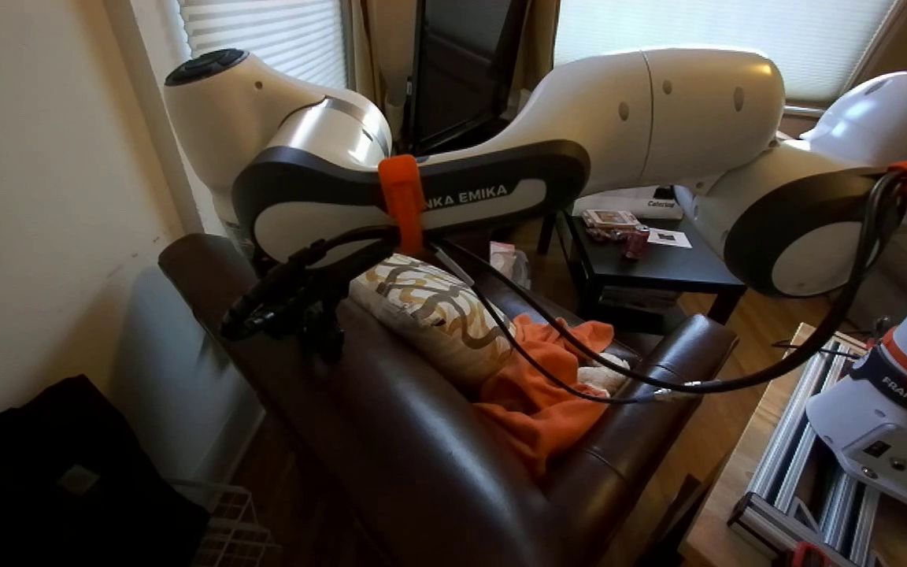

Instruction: Pick up the black remote and put it on the backrest of the couch

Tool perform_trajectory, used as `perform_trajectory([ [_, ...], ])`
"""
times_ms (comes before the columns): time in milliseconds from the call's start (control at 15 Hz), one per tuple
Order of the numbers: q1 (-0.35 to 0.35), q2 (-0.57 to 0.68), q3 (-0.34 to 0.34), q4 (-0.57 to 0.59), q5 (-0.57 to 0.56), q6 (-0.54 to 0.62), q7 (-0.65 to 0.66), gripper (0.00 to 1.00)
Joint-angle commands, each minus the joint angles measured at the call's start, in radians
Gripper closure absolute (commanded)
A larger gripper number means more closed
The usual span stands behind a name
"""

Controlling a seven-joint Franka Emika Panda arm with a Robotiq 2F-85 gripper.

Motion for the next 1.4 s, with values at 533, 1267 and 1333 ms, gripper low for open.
perform_trajectory([
  [533, 0.002, 0.005, -0.006, 0.006, 0.012, -0.045, 0.012, 0.5],
  [1267, -0.017, -0.006, 0.033, 0.004, 0.07, 0.094, 0.033, 0.79],
  [1333, -0.015, -0.008, 0.033, 0.004, 0.074, 0.117, 0.033, 0.79],
])
